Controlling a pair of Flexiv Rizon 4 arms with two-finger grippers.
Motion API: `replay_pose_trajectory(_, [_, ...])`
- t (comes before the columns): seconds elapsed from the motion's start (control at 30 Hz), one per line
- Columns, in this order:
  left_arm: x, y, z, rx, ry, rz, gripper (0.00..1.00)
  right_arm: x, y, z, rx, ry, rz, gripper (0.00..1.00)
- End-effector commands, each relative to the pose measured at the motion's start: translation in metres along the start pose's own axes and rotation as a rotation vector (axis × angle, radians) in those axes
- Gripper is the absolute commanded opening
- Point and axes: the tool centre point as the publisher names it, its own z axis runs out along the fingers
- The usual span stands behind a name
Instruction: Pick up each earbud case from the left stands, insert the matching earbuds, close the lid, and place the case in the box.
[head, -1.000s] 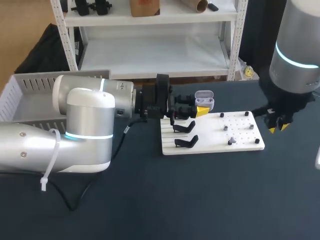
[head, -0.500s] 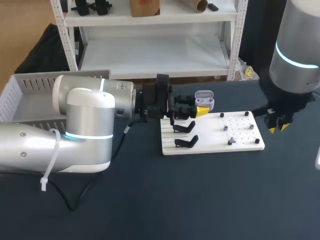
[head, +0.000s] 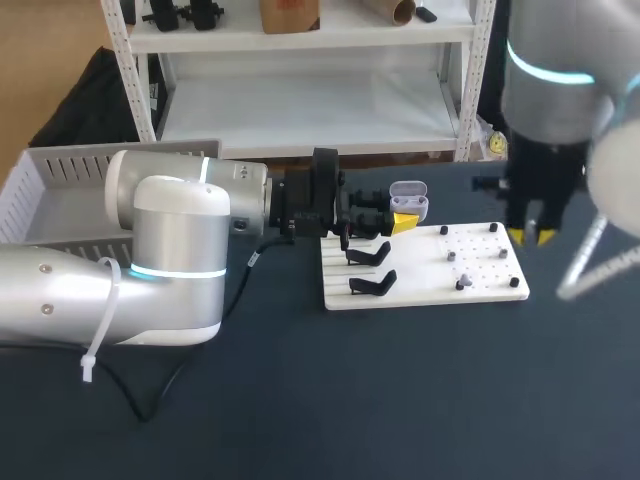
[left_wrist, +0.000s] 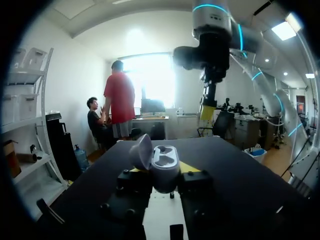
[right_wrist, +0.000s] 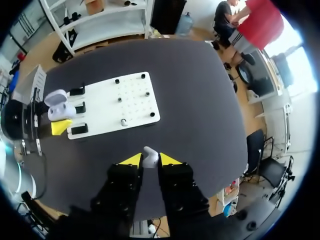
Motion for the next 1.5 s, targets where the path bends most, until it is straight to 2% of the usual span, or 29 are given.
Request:
replay_pose_trajectory(0.03, [0.000, 0.001, 0.001, 0.000, 0.001, 0.000, 0.00, 0.003, 0.012, -0.018, 0.018, -0.010, 0.068, 0.00])
replay_pose_trajectory(0.37, [0.000, 0.001, 0.001, 0.000, 0.001, 0.000, 0.00, 0.017, 0.031, -0.045, 0.022, 0.015, 0.280, 0.00])
replay_pose_trajectory(0.47, [0.000, 0.001, 0.001, 0.000, 0.001, 0.000, 0.00, 0.020, 0.037, -0.053, 0.056, 0.024, 0.309, 0.00])
replay_pose_trajectory(0.63, [0.000, 0.001, 0.001, 0.000, 0.001, 0.000, 0.00, 0.020, 0.046, -0.064, 0.119, -0.015, 0.276, 0.00])
replay_pose_trajectory(0.77, [0.000, 0.001, 0.001, 0.000, 0.001, 0.000, 0.00, 0.019, 0.050, -0.069, 0.124, -0.027, 0.238, 0.00])
replay_pose_trajectory(1.3, [0.000, 0.001, 0.001, 0.000, 0.001, 0.000, 0.00, 0.019, 0.050, -0.069, 0.133, -0.025, 0.241, 0.00])
replay_pose_trajectory(1.33, [0.000, 0.001, 0.001, 0.000, 0.001, 0.000, 0.00, 0.021, 0.055, -0.069, 0.114, -0.027, 0.246, 0.00])
replay_pose_trajectory(1.5, [0.000, 0.001, 0.001, 0.000, 0.001, 0.000, 0.00, 0.020, 0.075, -0.068, 0.127, -0.085, 0.275, 0.00])
